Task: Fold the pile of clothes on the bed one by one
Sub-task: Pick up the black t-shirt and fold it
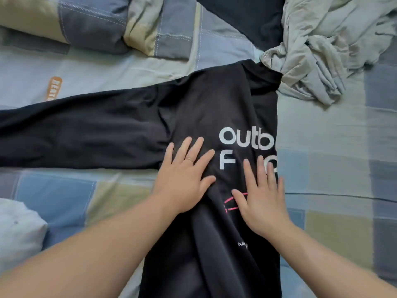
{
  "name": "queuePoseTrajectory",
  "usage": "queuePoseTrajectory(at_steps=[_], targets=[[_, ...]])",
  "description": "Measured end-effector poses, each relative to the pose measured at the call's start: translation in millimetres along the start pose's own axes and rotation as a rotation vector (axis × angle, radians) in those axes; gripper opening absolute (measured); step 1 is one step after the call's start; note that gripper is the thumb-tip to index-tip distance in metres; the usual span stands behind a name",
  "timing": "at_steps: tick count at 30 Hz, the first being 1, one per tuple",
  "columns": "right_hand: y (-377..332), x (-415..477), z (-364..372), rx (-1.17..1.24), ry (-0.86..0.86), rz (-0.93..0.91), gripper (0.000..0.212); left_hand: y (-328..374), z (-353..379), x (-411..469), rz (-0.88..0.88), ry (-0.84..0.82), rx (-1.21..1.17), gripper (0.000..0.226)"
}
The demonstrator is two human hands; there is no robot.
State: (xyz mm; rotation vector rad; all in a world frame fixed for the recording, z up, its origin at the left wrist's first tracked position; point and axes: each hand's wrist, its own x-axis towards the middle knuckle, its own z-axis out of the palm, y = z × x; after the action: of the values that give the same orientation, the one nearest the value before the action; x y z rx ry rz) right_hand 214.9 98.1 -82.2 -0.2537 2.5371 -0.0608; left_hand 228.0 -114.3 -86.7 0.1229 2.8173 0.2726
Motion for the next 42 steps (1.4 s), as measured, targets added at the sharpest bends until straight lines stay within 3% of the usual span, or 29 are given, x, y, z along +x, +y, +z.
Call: queuePoseTrajectory(at_steps=[2,6,9,12,15,18,24,27,31,33,38,40,42], targets=[[-7,-18,14,0.007,-0.021,-0.04,0.083,11,13,-24,-0.062,-0.086,0.023,0.07],[-14,-48,14,0.053,-0.096,-0.203,0.08,23,10,-66,-0.161,-0.088,0.012,0.069],[-10,-79,19,0.219,-0.079,-0.283,0.07,38,6,-103,-0.235,-0.013,-0.082,0.075],[-3,-120,42,0.234,0.015,-0.174,0.07,56,5,-138,-0.495,0.046,-0.456,0.069],[3,-168,74,0.17,-0.033,-0.064,0.077,78,16,-166,-0.726,-0.151,-0.975,0.05],[6,-218,101,0.163,-0.112,0.023,0.083,98,31,-196,-0.665,-0.276,-1.042,0.056],[11,-276,133,0.231,-0.133,0.152,0.096,131,50,-220,-0.555,-0.487,-1.113,0.041],[24,-288,142,0.352,-0.104,0.123,0.108,140,60,-227,-0.523,-0.461,-1.143,0.029],[38,-306,157,0.293,0.008,0.007,0.116,148,62,-236,-0.542,-0.411,-1.345,0.009],[46,-316,168,0.262,0.117,-0.049,0.099,153,64,-240,-0.56,-0.436,-1.46,0.015],[69,-325,177,0.297,0.207,-0.026,0.024,168,59,-244,-0.573,-0.443,-1.572,0.026],[80,-325,173,0.4,0.255,-0.007,0.011,177,57,-244,-0.603,-0.404,-1.611,0.022],[88,-327,161,0.574,0.295,0.024,0.015,189,58,-245,-0.694,-0.346,-1.68,0.023]])
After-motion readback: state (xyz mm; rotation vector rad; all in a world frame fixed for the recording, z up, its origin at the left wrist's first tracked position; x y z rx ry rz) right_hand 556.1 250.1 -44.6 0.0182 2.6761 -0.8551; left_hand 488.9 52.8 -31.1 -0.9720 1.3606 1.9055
